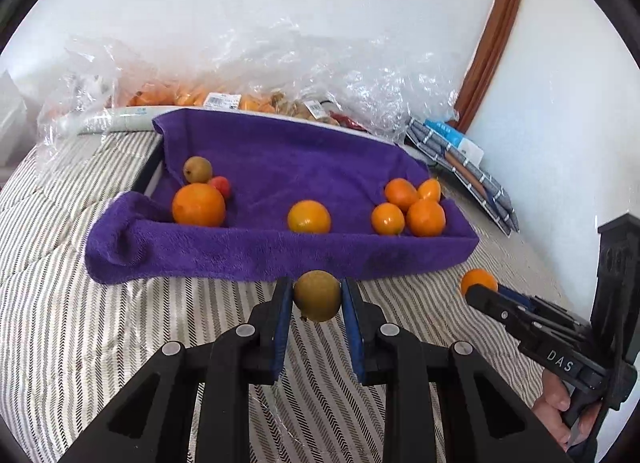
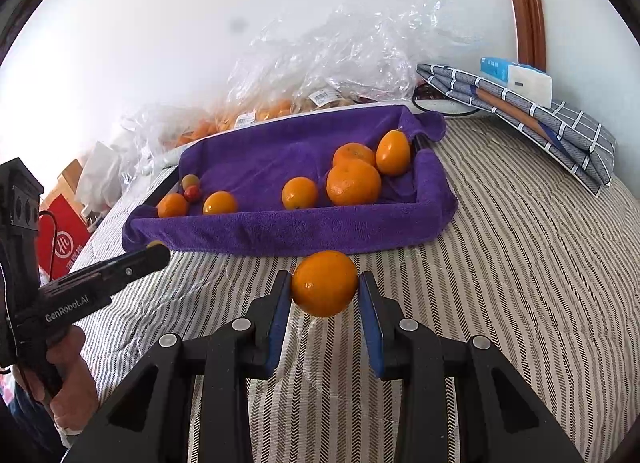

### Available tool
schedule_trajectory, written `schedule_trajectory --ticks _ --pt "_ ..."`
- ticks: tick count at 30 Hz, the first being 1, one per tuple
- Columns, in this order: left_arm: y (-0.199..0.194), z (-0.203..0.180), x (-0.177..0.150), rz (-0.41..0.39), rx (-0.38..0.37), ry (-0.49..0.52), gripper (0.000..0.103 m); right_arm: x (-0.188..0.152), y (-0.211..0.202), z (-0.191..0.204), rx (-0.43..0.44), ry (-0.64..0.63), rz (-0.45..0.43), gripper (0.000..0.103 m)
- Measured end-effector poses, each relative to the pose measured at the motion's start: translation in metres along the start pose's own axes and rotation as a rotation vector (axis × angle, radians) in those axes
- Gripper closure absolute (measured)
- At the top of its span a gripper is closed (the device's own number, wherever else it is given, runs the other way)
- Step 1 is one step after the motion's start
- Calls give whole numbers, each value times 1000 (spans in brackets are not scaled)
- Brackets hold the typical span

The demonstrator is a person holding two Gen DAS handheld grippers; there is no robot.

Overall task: Organize fruits
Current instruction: 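Carry the orange and the yellow-green fruit over the purple towel with both grippers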

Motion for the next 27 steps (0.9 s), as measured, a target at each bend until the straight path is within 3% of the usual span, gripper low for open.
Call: schedule_trajectory --ticks 8,14,27 --pt "-11 3 4 -38 11 -11 79 -1 -2 -3 6 24 -10 69" --pt "-18 13 7 -46 1 -69 79 1 -7 -3 -61 27 -5 69" --pt "-50 31 38 -91 48 -118 79 62 -35 16 -84 -28 -94 69"
Point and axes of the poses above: each gripper's, at about its wrist camera, not at the fingertips, and y roughly the way its jaws point, z to its left, x to its top, the point moved 1 cm from there along y, roughly the way its jaws point, and after that the axes turned 12 degrees about -x, right-handed, at the moved point
